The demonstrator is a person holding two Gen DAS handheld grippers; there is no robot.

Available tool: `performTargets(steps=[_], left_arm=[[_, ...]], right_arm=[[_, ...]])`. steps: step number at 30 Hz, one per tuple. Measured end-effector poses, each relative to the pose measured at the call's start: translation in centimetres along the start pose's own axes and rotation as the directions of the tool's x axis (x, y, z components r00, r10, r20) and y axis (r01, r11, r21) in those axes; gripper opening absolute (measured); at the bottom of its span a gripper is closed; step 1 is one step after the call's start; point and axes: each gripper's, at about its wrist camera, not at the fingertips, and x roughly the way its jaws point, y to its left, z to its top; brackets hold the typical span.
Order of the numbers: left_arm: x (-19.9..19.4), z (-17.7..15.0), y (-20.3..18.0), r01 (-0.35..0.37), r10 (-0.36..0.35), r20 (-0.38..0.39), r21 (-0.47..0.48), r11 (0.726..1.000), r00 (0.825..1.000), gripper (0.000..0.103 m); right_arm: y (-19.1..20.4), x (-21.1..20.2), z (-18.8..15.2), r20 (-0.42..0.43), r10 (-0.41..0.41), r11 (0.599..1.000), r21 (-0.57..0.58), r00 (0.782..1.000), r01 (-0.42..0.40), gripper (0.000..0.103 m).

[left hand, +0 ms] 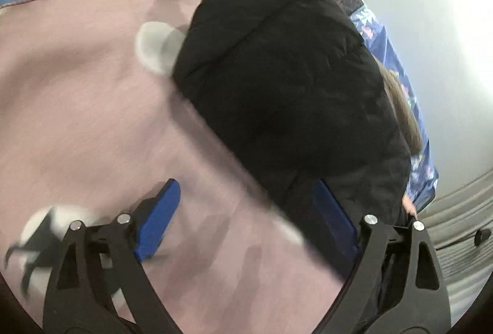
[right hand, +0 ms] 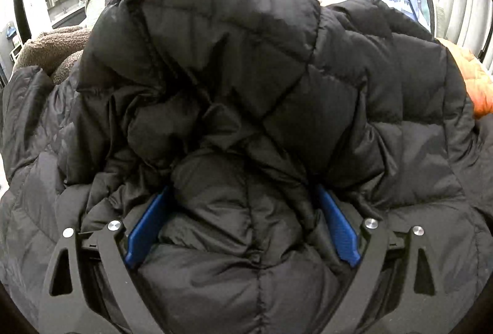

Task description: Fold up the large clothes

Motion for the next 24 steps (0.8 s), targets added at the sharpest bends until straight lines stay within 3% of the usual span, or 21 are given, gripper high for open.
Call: performTargets(steps=[3,4,6,7,8,10,14,16,17,19,21,23,24], left_arm=[[1.3,1.9,0.3,-0.002,0.004,0.052,-0.037,0.999,0.999,0.091],[1.6,2.3,0.3,0.009,-0.005,0.074,-0.051,0.999,0.997,0.087],[1.7,2.9,0.4,0.058,-0.051,0.107,-0.065,0.996,0.993,0.05],[1.7,3.2,0.5,0.09,-0.082,0.104,-0.074,0.993,0.991,0.017],[1.2,3.3,0.3,0.131,-0.121,0.109,-0.086,0.988,0.987,0.003],[-0.7,2.8,-1.2,0.177,-0.167,0.164,-0.051,0.983,0.972,0.0],[-7.7,1.9,-7.9,0.232,-0.274,0.257,0.184,0.955,0.927,0.0],[-10.2,1.5,-12.8,0.26,-0.347,0.261,0.317,0.912,0.901,0.0],[-11.6,1.2,-15.7,0.272,-0.391,0.25,0.402,0.874,0.886,0.0],[-12.9,-0.2,-20.0,0.287,-0.439,0.214,0.502,0.816,0.872,0.0],[-13.2,-1.8,-23.5,0.239,-0.408,0.193,0.566,0.789,0.892,0.003],[-12.6,-3.3,-24.1,0.192,-0.361,0.187,0.586,0.788,0.914,0.04],[-11.8,-4.0,-24.0,0.164,-0.326,0.185,0.582,0.796,0.927,0.045]], right_arm=[[0.0,0.1,-0.1,0.003,0.004,1.0,0.002,1.0,-0.004,0.094],[0.0,0.1,0.0,0.003,0.005,1.0,0.002,1.0,-0.005,0.094],[-0.1,0.1,-0.2,0.004,0.006,1.0,0.002,1.0,-0.006,0.095],[-0.1,0.1,-0.2,0.004,0.005,1.0,0.002,1.0,-0.005,0.095],[-0.1,0.1,-0.2,0.004,0.005,1.0,0.001,1.0,-0.005,0.095],[-0.1,0.1,-0.1,0.004,0.004,1.0,0.002,1.0,-0.004,0.095],[0.1,0.2,-0.2,0.004,0.0,1.0,-0.001,1.0,0.0,0.095],[0.1,0.2,-0.2,0.005,-0.001,1.0,-0.002,1.0,0.001,0.095],[0.1,0.2,-0.2,0.005,0.001,1.0,-0.001,1.0,-0.001,0.095],[0.0,0.1,-0.2,0.007,0.006,1.0,0.004,1.0,-0.006,0.095],[-0.1,0.1,-0.3,0.01,0.011,1.0,0.007,1.0,-0.011,0.095],[-0.2,0.0,-0.3,0.011,0.015,1.0,0.009,1.0,-0.015,0.095],[-0.2,0.0,-0.3,0.01,0.015,1.0,0.009,1.0,-0.015,0.095]])
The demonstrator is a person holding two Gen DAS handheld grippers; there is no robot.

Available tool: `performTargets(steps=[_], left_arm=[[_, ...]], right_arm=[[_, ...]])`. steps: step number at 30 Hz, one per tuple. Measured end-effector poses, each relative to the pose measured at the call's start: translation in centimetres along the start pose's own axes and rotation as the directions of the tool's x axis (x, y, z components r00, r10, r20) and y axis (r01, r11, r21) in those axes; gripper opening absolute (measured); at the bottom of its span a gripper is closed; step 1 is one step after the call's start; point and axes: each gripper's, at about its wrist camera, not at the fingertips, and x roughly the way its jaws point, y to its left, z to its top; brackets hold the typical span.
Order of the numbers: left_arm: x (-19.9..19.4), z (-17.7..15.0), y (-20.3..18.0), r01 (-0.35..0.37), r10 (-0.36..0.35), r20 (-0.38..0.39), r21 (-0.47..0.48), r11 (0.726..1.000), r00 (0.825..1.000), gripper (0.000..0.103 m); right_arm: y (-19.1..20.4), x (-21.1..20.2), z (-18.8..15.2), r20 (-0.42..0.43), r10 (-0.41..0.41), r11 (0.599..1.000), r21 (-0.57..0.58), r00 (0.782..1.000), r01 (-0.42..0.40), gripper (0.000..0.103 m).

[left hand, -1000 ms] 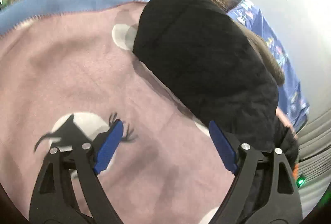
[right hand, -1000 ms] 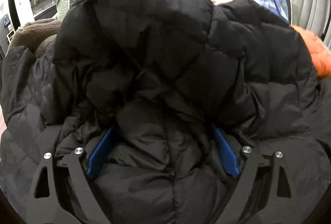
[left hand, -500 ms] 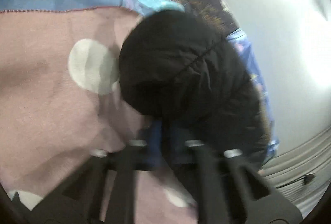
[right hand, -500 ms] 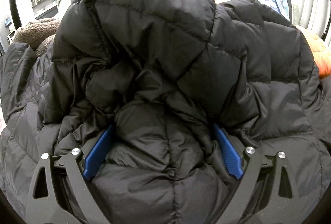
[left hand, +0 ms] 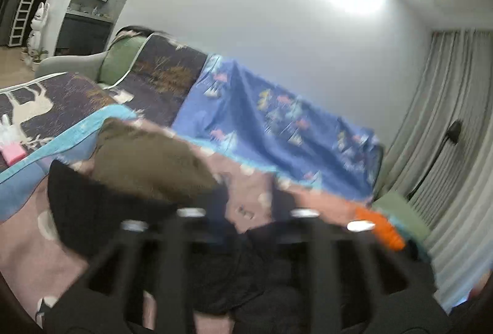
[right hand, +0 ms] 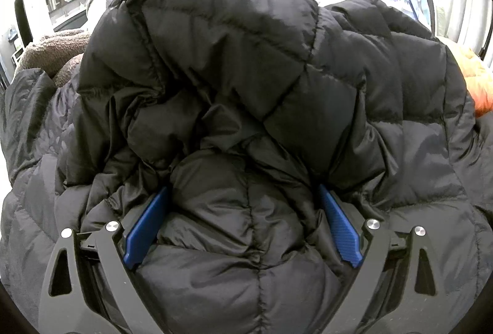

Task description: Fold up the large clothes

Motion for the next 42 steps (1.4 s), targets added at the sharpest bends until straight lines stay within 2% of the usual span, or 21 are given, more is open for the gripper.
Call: performTargets(steps=[3,4,6,9,12,14,17,21,23,24,25,26,28,31,34,35,37,39,40,42], left_arm=[[2.3,-3.4,1.4,-0.068,0.063,-0.129,-0.036,0.997,0.99,0.044],[2.4,-4.8,3.3,-0.087,0.079,-0.155,-0.047,0.995,0.985,0.043],[3.9,-7.2,6.7,-0.156,0.129,-0.233,-0.104,0.982,0.964,0.043],[4.6,-9.6,12.1,-0.248,0.181,-0.292,-0.208,0.946,0.939,0.049],[5.4,-10.8,17.2,-0.317,0.221,-0.312,-0.298,0.9,0.924,0.055],[5.6,-11.4,19.6,-0.335,0.232,-0.308,-0.341,0.878,0.923,0.067],[6.3,-11.5,22.9,-0.35,0.251,-0.275,-0.415,0.84,0.928,0.077],[6.7,-11.5,27.3,-0.3,0.224,-0.201,-0.582,0.756,0.954,0.08],[6.9,-11.2,28.3,-0.26,0.211,-0.154,-0.621,0.739,0.965,0.077],[7.1,-11.0,28.5,-0.226,0.193,-0.122,-0.631,0.743,0.974,0.075],[7.1,-10.8,28.4,-0.196,0.171,-0.101,-0.633,0.749,0.98,0.059],[7.4,-10.5,28.7,-0.142,0.121,-0.077,-0.637,0.758,0.99,0.026],[7.8,-10.0,28.6,-0.084,0.064,-0.055,-0.64,0.764,0.996,0.008],[7.6,-8.2,26.7,-0.051,0.049,-0.019,-0.588,0.807,0.999,0.004],[6.9,-6.0,23.6,0.025,-0.022,0.012,-0.522,0.852,1.0,0.004],[6.7,-5.1,21.9,0.044,-0.042,0.015,-0.482,0.875,0.999,0.004],[6.4,-3.6,18.7,0.104,-0.101,0.03,-0.417,0.903,0.994,0.004],[5.8,-2.2,13.9,0.196,-0.192,0.045,-0.329,0.924,0.98,0.004],[5.7,-1.6,10.8,0.251,-0.249,0.042,-0.271,0.929,0.968,0.004],[5.5,-1.3,5.7,0.324,-0.325,0.021,-0.176,0.929,0.945,0.004]], right_arm=[[-0.2,0.0,0.0,0.001,0.006,1.0,0.001,1.0,-0.006,0.096],[-0.2,0.0,0.0,0.001,0.009,1.0,0.002,1.0,-0.009,0.096],[-0.3,0.0,0.0,0.001,0.012,1.0,0.002,1.0,-0.012,0.097],[-0.2,0.0,0.0,0.001,0.012,1.0,0.001,1.0,-0.012,0.097],[-0.2,0.0,0.0,0.001,0.011,1.0,0.001,1.0,-0.011,0.098],[-0.2,0.0,-0.1,0.001,0.008,1.0,-0.002,1.0,-0.008,0.098],[-0.1,0.0,-0.1,0.0,0.005,1.0,-0.004,1.0,-0.005,0.098],[0.2,0.0,0.0,-0.003,0.001,1.0,-0.008,1.0,-0.001,0.098],[0.3,0.1,0.0,-0.004,-0.002,1.0,-0.01,1.0,0.002,0.099],[0.4,0.1,0.0,-0.005,-0.004,1.0,-0.012,1.0,0.004,0.099],[0.5,0.1,0.0,-0.006,-0.006,1.0,-0.013,1.0,0.006,0.099],[0.6,0.1,0.0,-0.006,-0.008,1.0,-0.013,1.0,0.008,0.099],[0.8,0.2,0.0,-0.006,-0.01,1.0,-0.015,1.0,0.01,0.1],[0.9,0.2,0.0,-0.006,-0.011,1.0,-0.015,1.0,0.011,0.1],[0.9,0.2,0.0,-0.006,-0.011,1.0,-0.015,1.0,0.011,0.1],[0.9,0.2,0.0,-0.006,-0.011,1.0,-0.015,1.0,0.01,0.1],[0.9,0.2,0.0,-0.006,-0.01,1.0,-0.015,1.0,0.01,0.1],[0.8,0.2,0.0,-0.006,-0.01,1.0,-0.015,1.0,0.01,0.1],[0.9,0.2,0.0,-0.006,-0.01,1.0,-0.015,1.0,0.01,0.1],[0.8,0.2,0.0,-0.006,-0.009,1.0,-0.014,1.0,0.009,0.1]])
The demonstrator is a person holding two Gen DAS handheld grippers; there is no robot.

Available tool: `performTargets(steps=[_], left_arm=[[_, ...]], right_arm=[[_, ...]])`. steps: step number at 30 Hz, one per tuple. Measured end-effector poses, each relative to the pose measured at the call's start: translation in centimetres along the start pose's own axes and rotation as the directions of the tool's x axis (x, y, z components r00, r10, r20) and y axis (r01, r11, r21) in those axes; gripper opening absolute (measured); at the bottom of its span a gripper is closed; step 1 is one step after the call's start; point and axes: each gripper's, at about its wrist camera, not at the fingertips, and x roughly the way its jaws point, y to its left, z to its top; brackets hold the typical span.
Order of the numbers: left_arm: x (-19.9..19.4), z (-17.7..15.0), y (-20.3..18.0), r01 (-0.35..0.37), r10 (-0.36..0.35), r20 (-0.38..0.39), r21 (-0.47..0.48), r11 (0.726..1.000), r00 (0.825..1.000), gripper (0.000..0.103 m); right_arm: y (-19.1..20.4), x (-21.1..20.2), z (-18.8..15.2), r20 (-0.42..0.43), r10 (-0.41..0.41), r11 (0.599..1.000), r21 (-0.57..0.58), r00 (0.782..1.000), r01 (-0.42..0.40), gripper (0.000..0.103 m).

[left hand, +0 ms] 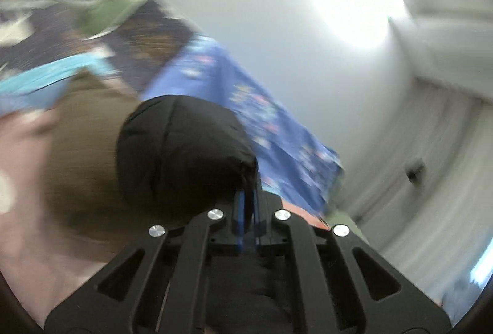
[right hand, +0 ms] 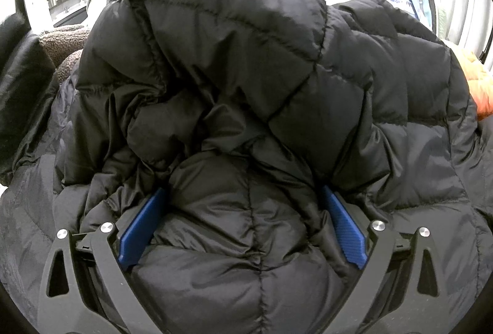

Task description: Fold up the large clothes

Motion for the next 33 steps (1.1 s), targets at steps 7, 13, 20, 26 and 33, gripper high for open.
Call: performTargets(steps=[7,13,20,26,33], left_arm=[[8.8,-8.5,-15.6,0.198,-0.106,-0.279,0.326,0.924,0.954,0.035],[12.2,-17.0,-19.6,0.279,-0.042,-0.474,0.442,0.852,0.879,0.076],[9.4,-21.1,-20.7,0.253,0.082,-0.501,0.563,0.787,0.861,0.09],[4.3,-19.6,-16.3,0.031,0.258,-0.379,0.61,0.792,0.889,0.087],[4.0,-15.7,-5.8,-0.262,0.394,-0.379,0.353,0.898,0.837,0.039]], right_arm=[[-1.2,-1.9,-0.1,0.026,0.052,0.998,0.043,0.998,-0.053,0.099],[-6.9,-9.9,-1.7,0.123,0.052,0.993,0.101,0.991,-0.065,0.099],[-9.0,-16.9,-3.6,0.228,0.064,0.992,0.094,0.972,-0.087,0.098],[-1.3,-17.7,-3.8,0.248,0.124,0.977,-0.199,0.961,-0.075,0.062],[9.5,-15.0,-2.9,0.279,0.138,0.868,-0.497,0.95,0.02,0.061]])
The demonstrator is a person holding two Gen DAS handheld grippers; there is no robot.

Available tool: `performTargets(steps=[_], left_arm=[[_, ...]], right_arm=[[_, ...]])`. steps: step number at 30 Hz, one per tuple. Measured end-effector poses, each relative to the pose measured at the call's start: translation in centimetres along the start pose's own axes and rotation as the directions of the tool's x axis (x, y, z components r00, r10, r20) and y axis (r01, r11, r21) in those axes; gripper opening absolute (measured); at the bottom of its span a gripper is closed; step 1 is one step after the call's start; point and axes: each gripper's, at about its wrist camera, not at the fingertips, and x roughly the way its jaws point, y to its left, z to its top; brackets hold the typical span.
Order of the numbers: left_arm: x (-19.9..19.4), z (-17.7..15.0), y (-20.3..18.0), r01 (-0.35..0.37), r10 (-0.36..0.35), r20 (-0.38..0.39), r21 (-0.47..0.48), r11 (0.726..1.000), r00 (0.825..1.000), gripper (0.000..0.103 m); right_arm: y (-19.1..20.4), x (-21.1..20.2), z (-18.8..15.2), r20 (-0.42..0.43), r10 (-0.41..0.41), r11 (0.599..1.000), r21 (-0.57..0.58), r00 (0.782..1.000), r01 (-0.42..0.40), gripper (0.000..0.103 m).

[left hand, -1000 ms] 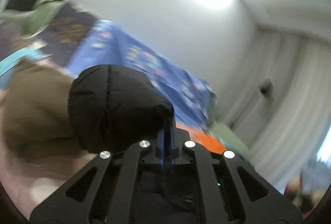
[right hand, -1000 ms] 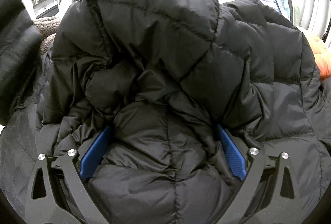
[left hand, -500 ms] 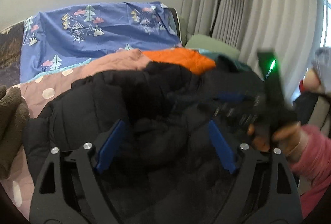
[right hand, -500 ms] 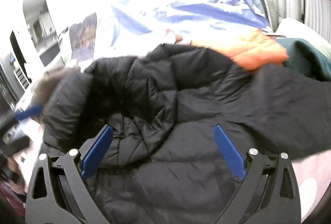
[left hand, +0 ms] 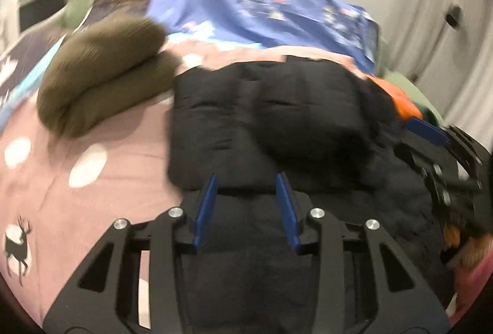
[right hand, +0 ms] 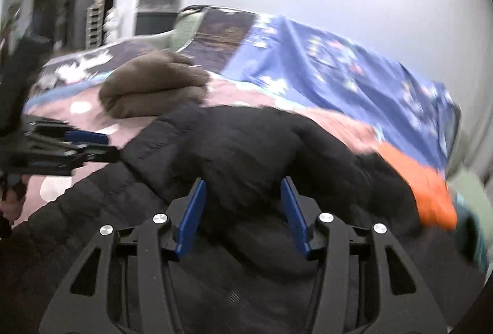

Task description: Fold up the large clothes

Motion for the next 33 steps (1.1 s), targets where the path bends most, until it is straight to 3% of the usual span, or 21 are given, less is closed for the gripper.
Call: performTargets(steps=[1,5,6,7,9,11,13,16,18,19,21,23,26,28,30,32,33], left_arm=[[0.7,0.3,0.6,-0.01,0.009,-0.005,-0.011,1.0,1.0,0.039],[5.0,1.2,1.5,-0.049,0.047,-0.055,-0.034,0.998,0.997,0.039],[5.9,1.3,1.7,-0.063,0.06,-0.072,-0.041,0.997,0.996,0.039],[6.5,1.3,1.8,-0.075,0.071,-0.084,-0.046,0.996,0.994,0.039],[7.2,0.7,2.0,-0.091,0.087,-0.082,-0.041,0.995,0.993,0.04],[7.2,0.3,1.7,-0.09,0.089,-0.068,-0.021,0.996,0.994,0.04],[7.3,0.2,1.5,-0.086,0.086,-0.064,-0.007,0.996,0.994,0.041],[7.5,0.0,1.0,-0.11,0.112,-0.06,0.022,0.994,0.992,0.043],[7.5,-0.2,0.8,-0.118,0.12,-0.054,0.033,0.992,0.991,0.045],[7.5,-0.2,0.8,-0.117,0.119,-0.053,0.033,0.993,0.991,0.046],[7.4,-0.2,0.8,-0.112,0.114,-0.05,0.031,0.993,0.992,0.048],[7.3,-0.3,0.8,-0.109,0.11,-0.049,0.034,0.993,0.993,0.052],[7.6,-0.2,0.4,-0.111,0.113,-0.044,0.046,0.993,0.993,0.056],[7.6,-0.2,0.2,-0.103,0.105,-0.036,0.051,0.993,0.994,0.061],[7.7,-0.2,-0.1,-0.095,0.097,-0.03,0.053,0.994,0.995,0.063],[7.6,-0.2,-0.1,-0.092,0.094,-0.031,0.053,0.994,0.995,0.064],[7.7,-0.1,-0.2,-0.09,0.092,-0.03,0.051,0.995,0.995,0.064]], right_arm=[[1.3,1.1,0.4,-0.008,-0.035,0.998,-0.062,0.999,0.034,0.066],[3.5,5.9,0.6,-0.052,-0.181,0.966,-0.198,0.982,0.167,0.062],[2.8,6.3,0.5,-0.057,-0.204,0.966,-0.175,0.977,0.192,0.037],[0.7,6.1,0.5,-0.078,-0.211,0.976,-0.079,0.974,0.204,0.017],[-4.7,4.4,-0.4,-0.086,-0.166,0.964,0.196,0.982,0.18,0.017],[-10.0,3.1,-2.8,-0.122,-0.143,0.892,0.413,0.982,0.181,0.017],[-14.2,3.4,-6.5,-0.241,-0.08,0.807,0.554,0.967,0.205,0.017],[-16.9,3.7,-11.1,-0.404,-0.095,0.729,0.594,0.91,0.34,0.018],[-17.4,3.3,-13.2,-0.416,-0.041,0.703,0.634,0.909,0.322,0.021],[-17.6,2.9,-14.0,-0.409,-0.02,0.685,0.659,0.913,0.31,0.028],[-18.1,2.0,-14.5,-0.377,-0.031,0.658,0.689,0.926,0.303,0.032],[-17.8,1.4,-13.7,-0.337,-0.043,0.664,0.693,0.94,0.279,0.034],[-16.8,1.7,-11.7,-0.288,-0.06,0.72,0.65,0.956,0.241,0.046],[-16.4,2.9,-10.5,-0.276,-0.052,0.76,0.613,0.96,0.217,0.072],[-16.8,4.5,-10.8,-0.278,-0.047,0.757,0.617,0.959,0.216,0.079],[-18.3,6.8,-12.0,-0.299,0.009,0.709,0.674,0.954,0.205,0.078],[-18.7,7.4,-12.4,-0.303,0.038,0.684,0.703,0.952,0.196,0.045]])
